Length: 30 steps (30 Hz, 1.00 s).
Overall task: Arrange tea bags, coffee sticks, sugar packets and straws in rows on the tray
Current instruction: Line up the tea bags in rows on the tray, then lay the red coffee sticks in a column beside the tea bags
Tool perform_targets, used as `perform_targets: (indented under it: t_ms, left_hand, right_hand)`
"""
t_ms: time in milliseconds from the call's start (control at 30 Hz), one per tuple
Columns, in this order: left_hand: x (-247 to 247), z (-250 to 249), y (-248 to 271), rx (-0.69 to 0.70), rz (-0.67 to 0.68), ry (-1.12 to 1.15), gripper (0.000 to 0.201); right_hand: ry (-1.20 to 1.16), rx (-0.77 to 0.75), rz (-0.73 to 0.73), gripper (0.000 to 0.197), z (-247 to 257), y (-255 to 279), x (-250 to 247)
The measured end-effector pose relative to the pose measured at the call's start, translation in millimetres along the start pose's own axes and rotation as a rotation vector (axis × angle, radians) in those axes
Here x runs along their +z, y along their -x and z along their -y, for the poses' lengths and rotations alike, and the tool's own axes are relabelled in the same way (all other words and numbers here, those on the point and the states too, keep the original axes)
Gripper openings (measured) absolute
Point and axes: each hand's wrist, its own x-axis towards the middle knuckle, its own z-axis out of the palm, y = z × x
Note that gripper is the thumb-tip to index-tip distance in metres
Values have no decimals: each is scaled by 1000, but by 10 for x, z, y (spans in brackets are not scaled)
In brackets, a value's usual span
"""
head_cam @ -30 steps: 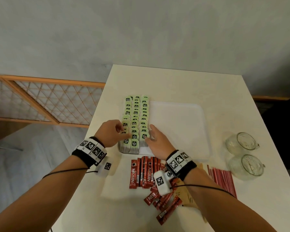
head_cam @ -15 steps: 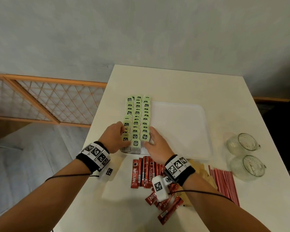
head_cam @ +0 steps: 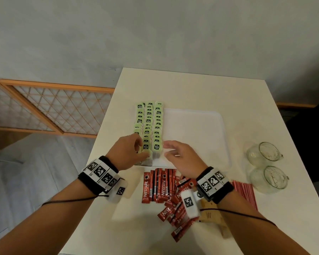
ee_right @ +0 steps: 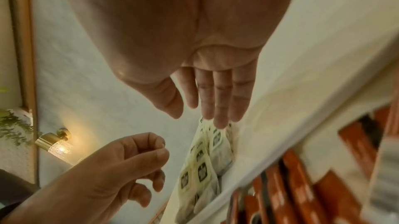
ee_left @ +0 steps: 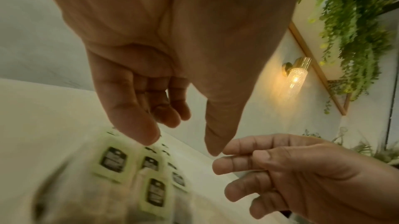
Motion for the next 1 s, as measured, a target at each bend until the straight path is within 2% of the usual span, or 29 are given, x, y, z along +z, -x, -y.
perform_targets:
  t_ms: [67, 167, 233, 300, 367, 500, 667, 800, 900, 1000]
  left_hand:
    - [45, -142, 68, 29, 59, 0, 29]
    - [178, -355, 146, 54, 236, -103, 32]
    - [307, -448, 171, 65, 356, -202, 40]
    - [446, -504, 194, 88, 414, -294, 54]
    - [565, -568, 224, 66, 405, -375, 59]
    - [729, -681, 283, -28, 352, -431, 56]
    - [820, -670, 259, -17, 355, -433, 52]
    - [848, -664, 261, -55, 354, -343, 42]
    - [841, -637, 250, -69, 409, -205, 31]
    - [823, -590, 267, -26, 432, -42, 33]
  right_hand:
    - [72, -22, 4, 38, -17, 102, -128]
    - [175, -25, 53, 32, -122, 254, -267]
    - [248, -27, 105, 30, -228, 336, -319]
    - [291, -7, 155, 29, -325, 391, -334]
    - [325, 22, 206, 32, -412, 435, -321]
    - [426, 26, 290, 35, -500, 481, -253]
    - [554, 10, 322, 39, -457, 484, -150]
    - [603, 5, 289, 35, -452, 545, -130]
    - [580, -21, 289, 26, -454, 574, -149]
    - [515, -49, 274, 18, -480, 585, -184]
